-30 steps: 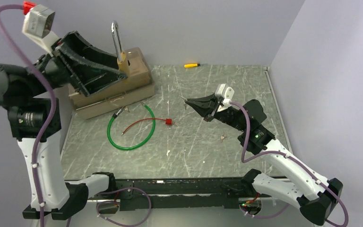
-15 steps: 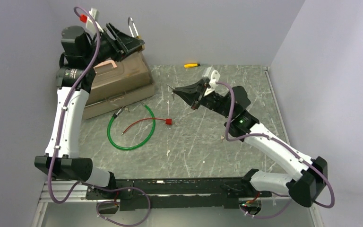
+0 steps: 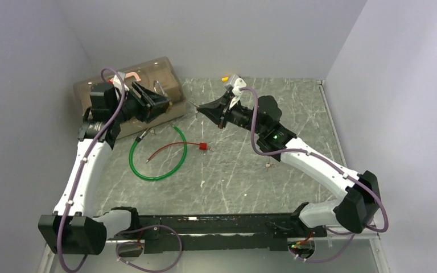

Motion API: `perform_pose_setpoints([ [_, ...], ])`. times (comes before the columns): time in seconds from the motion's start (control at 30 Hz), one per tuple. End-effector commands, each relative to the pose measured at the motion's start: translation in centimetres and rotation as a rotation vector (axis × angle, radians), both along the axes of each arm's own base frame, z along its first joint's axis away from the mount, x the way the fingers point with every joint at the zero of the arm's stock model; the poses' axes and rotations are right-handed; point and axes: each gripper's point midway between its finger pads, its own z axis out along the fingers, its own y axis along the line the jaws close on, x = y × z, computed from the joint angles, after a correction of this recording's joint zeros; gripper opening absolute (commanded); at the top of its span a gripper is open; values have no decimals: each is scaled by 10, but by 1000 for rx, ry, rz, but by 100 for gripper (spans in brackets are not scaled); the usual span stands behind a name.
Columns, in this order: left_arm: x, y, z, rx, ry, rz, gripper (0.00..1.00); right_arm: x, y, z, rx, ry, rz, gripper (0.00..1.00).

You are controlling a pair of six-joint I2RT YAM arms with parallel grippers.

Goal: Unlock with the key
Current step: Place the lock at the center of the board.

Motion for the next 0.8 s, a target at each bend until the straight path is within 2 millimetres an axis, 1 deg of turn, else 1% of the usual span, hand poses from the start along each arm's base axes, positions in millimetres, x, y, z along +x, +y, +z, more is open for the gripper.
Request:
perform_pose_setpoints([
  [0.0,-30,2,-33,73,24,-2,0,-12,-23,-2,-15,-4,-62,0],
  [0.03,-35,6,-69,116,99,11,0,-15,-30,-4,-21,-5,-81,0],
  [0.17,-49,23,-166,283,259,21,0,-24,-54,-14,-30,3,-144,0],
  [0.23,-61,26,-205,331,330,-12,0,-27,-63,-16,-24,6,-166,0],
  [0.3,-68,28,-232,370,363,-28,0,-30,-69,-19,-27,8,-183,0],
  [0.4,-76,28,-258,400,412,-43,0,-29,-74,-23,-39,11,-200,0],
  [0.5,-84,16,-275,425,431,-90,0,-27,-76,-24,-54,6,-205,0],
  [0.53,-86,13,-279,428,443,-96,0,-26,-76,-26,-59,6,-203,0],
  [0.67,-84,-3,-282,451,445,-139,0,-21,-79,-31,-70,14,-210,0],
  [0.77,-84,-15,-289,487,458,-183,0,-16,-85,-36,-72,26,-217,0],
])
